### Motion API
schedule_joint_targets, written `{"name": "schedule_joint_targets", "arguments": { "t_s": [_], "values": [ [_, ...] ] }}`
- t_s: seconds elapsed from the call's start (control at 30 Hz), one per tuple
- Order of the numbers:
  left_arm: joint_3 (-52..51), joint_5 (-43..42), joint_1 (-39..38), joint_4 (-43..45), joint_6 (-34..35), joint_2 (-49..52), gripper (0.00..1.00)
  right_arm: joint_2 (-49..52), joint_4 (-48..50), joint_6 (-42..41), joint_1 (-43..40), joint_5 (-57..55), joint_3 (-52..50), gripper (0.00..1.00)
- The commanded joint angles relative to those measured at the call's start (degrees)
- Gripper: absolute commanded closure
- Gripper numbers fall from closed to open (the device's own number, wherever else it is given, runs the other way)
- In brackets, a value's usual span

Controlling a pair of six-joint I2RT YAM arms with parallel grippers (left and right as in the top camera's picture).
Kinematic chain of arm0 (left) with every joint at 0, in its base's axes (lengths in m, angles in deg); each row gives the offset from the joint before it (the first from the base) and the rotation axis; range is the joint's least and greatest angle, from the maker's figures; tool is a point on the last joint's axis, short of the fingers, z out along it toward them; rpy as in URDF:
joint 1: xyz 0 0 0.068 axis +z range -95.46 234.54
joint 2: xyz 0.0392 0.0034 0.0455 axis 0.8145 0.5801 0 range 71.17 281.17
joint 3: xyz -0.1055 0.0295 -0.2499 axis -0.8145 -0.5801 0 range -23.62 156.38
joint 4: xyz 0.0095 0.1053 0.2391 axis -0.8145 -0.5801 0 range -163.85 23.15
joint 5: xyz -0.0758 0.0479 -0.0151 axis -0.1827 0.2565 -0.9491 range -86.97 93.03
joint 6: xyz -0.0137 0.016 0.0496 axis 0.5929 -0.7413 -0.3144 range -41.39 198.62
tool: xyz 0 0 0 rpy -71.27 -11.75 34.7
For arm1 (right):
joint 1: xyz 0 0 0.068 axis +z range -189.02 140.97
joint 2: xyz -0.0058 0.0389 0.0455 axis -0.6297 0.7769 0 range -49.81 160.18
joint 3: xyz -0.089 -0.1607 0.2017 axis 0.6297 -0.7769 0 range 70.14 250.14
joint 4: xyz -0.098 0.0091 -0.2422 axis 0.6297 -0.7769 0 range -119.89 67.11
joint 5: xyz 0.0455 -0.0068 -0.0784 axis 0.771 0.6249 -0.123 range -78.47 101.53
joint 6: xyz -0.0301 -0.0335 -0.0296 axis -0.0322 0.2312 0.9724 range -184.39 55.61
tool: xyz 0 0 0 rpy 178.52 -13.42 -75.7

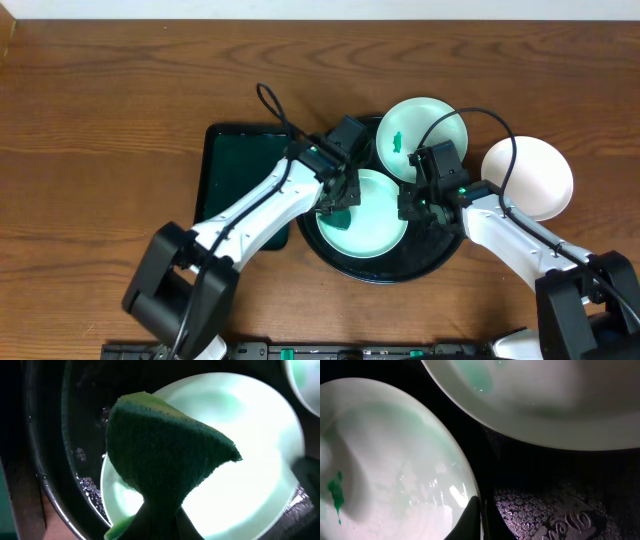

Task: Clean dirty plates on tray and stack at the side
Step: 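Carry the sponge with the left gripper onto the tilted pale green plate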

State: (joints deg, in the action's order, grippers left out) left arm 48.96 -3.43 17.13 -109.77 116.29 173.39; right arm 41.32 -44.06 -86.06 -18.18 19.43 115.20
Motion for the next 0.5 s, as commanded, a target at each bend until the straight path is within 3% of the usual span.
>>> {"name": "schedule_joint_targets", "arguments": {
  "t_s": [0.0, 0.2, 0.37, 0.47],
  "values": [
    [-0.09, 1.14, -0.07, 0.24, 2.45, 1.2, 0.93, 0.7, 0.15, 0.09, 0.59, -0.35, 0.15, 0.99],
    [-0.09, 1.16, -0.07, 0.24, 2.69, 1.46, 0.93, 0.94, 0.28, 0.11, 0.59, -0.37, 0.13, 0.82],
    [-0.33, 2.47, -0.09, 0.24, 3.61, 1.46, 0.93, 2.29, 1.07, 0.74, 0.63, -0.33, 0.13, 0.83],
    [-0.42, 2.47, -0.09, 0.22, 3.61, 1.46, 0.93, 2.54, 1.22, 0.74, 0.63, -0.33, 0.13, 0.93]
  ]
}}
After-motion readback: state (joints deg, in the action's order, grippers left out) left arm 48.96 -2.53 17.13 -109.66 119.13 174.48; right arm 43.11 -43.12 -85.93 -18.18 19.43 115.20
